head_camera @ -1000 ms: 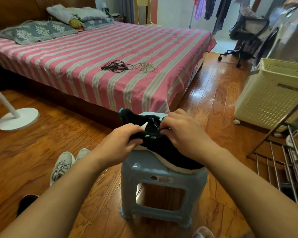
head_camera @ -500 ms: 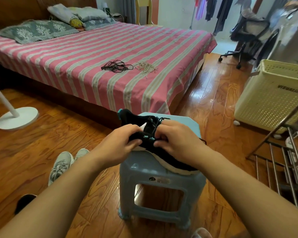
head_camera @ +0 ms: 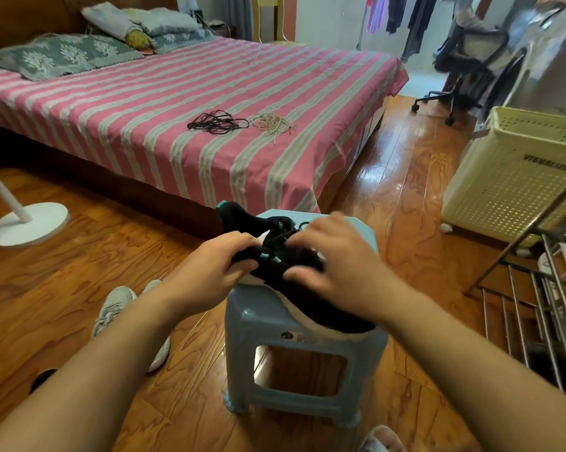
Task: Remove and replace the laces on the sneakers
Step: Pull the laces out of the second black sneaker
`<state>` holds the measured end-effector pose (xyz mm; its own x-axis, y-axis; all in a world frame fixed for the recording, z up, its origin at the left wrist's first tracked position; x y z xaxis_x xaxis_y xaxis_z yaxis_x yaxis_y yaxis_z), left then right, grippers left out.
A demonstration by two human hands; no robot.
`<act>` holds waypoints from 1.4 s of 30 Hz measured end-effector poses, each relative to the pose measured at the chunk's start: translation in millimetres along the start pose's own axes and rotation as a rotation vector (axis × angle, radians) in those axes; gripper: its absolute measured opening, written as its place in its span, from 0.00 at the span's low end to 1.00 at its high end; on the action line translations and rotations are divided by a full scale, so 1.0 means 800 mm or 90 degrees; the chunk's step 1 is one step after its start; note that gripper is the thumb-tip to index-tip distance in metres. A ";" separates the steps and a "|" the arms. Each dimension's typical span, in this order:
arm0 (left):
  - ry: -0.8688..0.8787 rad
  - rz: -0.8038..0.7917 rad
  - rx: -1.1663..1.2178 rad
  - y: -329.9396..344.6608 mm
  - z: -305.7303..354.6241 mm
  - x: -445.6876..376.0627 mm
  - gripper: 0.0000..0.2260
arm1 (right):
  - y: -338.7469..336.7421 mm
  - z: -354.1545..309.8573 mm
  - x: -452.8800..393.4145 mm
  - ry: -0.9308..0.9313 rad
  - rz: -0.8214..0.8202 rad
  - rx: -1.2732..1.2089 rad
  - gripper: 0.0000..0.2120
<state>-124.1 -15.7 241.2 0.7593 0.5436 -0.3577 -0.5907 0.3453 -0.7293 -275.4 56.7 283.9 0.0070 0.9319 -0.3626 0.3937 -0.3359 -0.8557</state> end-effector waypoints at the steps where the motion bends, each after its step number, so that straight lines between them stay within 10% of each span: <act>1: 0.000 0.000 -0.006 0.000 0.000 0.000 0.13 | 0.019 -0.025 0.006 -0.062 0.015 0.066 0.15; 6: -0.002 0.002 -0.002 -0.002 -0.002 0.004 0.13 | -0.014 0.013 -0.005 -0.050 0.149 0.062 0.07; 11: 0.000 -0.003 0.016 0.000 -0.003 0.007 0.15 | -0.039 0.232 0.023 0.582 0.059 0.079 0.07; 21: -0.004 -0.008 -0.001 0.001 -0.002 0.005 0.12 | 0.024 -0.029 0.005 -0.097 0.074 0.074 0.04; 25: -0.009 -0.002 0.014 0.000 -0.003 0.008 0.14 | -0.020 0.045 -0.005 0.086 0.141 0.086 0.03; 29: -0.018 -0.006 0.011 0.001 -0.004 0.009 0.15 | -0.025 0.204 0.033 0.556 -0.146 0.370 0.08; 37: -0.033 -0.008 -0.011 0.002 -0.006 0.006 0.11 | 0.023 0.047 -0.028 0.269 -0.002 -0.067 0.09; 42: -0.047 0.037 -0.045 -0.005 -0.009 0.000 0.11 | 0.001 0.121 -0.017 0.456 0.010 0.022 0.06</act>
<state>-119.8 -22.6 239.8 0.7003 0.6173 -0.3586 -0.6108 0.2580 -0.7486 -364.1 30.6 252.2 0.6192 0.7834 -0.0534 0.3593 -0.3431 -0.8679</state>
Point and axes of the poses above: each hand's wrist, its own x-axis away from the middle knuckle, its own y-axis out of the palm, z = x × y, the point moved 9 cm from there along -x, towards the middle knuckle, and after that the axes turned 13 degrees about y, right-handed, at the moved point
